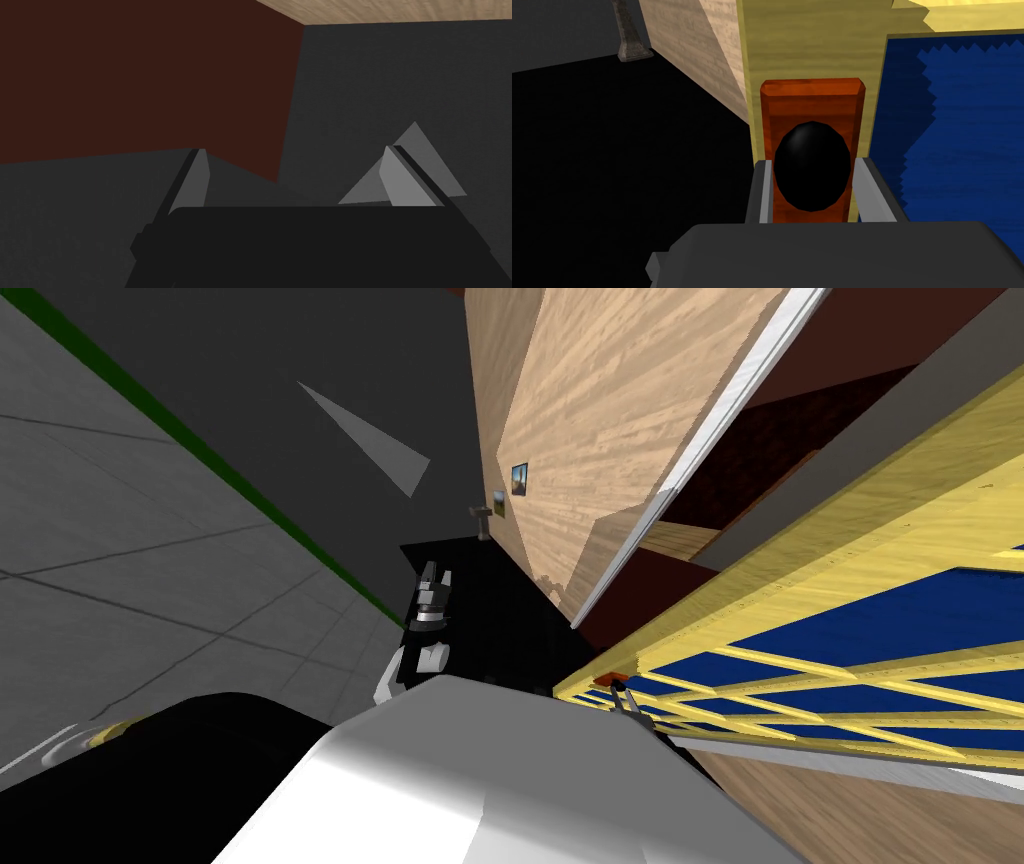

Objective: Pull the door open

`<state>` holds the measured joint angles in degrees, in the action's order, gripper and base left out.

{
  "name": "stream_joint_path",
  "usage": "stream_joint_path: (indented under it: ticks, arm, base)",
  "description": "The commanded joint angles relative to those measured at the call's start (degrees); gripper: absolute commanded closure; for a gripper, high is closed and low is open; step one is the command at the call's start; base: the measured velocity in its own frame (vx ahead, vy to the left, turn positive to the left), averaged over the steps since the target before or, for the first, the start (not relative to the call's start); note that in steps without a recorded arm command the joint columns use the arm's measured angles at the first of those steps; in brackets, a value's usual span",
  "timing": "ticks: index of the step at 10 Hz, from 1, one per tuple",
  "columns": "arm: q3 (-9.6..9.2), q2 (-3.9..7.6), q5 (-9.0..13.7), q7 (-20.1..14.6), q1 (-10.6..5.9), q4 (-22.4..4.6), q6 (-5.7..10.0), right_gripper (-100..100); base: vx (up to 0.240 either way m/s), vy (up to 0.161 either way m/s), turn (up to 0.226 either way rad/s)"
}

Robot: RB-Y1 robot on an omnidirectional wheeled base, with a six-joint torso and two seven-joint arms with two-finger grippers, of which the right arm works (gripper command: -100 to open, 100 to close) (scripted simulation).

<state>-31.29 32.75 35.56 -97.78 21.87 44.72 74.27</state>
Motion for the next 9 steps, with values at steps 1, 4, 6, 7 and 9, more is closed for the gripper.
stream_joint_path:
  ticks: [1,4,6,7,9]
  arm:
    - [-0.38,0.04,-0.4,-0.6,-0.33,-0.7,0.41,100]
    - [-0.74,0.34,-0.9,-1.4,-1.10,-1.8,0.92,100]
    - [-0.96,0.52,-1.2,-2.0,-1.56,-2.5,1.22,100]
    - [-0.95,0.38,-1.2,-1.8,-1.51,-2.3,1.03,100]
    - [-1.34,0.47,-1.4,-2.3,-1.98,-3.2,1.40,100]
  base:
    - [-0.210,-0.037,0.135]
    - [-0.205,-0.044,0.122]
    - [-0.187,-0.034,0.099]
    - [-0.072,-0.015,0.028]
    - [-0.162,-0.016,0.116]
